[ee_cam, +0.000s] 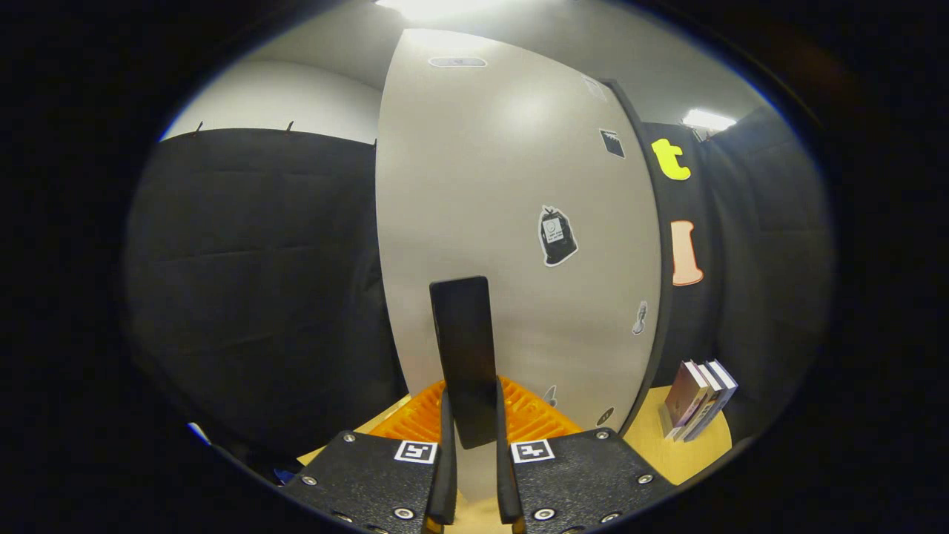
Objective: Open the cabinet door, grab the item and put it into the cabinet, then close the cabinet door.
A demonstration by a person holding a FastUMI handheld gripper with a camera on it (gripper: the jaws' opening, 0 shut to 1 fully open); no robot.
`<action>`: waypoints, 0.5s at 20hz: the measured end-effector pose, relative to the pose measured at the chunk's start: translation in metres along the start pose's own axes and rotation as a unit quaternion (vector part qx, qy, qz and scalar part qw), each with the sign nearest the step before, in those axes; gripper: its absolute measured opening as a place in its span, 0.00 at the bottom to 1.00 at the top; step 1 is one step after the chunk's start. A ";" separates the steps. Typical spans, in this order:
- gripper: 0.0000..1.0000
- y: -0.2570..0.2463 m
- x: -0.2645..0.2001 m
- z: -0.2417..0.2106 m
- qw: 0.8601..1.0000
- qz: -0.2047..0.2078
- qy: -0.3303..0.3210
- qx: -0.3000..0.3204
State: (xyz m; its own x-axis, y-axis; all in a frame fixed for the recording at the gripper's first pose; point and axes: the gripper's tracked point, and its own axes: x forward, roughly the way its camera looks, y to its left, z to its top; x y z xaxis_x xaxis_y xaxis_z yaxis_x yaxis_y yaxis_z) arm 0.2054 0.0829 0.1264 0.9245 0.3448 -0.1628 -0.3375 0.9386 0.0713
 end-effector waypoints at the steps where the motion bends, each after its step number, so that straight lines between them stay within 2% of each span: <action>1: 0.22 -0.004 -0.005 0.000 1.000 -0.002 0.000 0.000; 10: 0.22 -0.036 -0.048 -0.001 1.000 -0.027 -0.001 -0.002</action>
State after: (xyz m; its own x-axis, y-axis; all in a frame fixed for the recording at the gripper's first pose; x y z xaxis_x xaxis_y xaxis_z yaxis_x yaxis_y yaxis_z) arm 0.1732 0.0323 0.1310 0.9420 0.2928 -0.1640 -0.2871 0.9562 0.0580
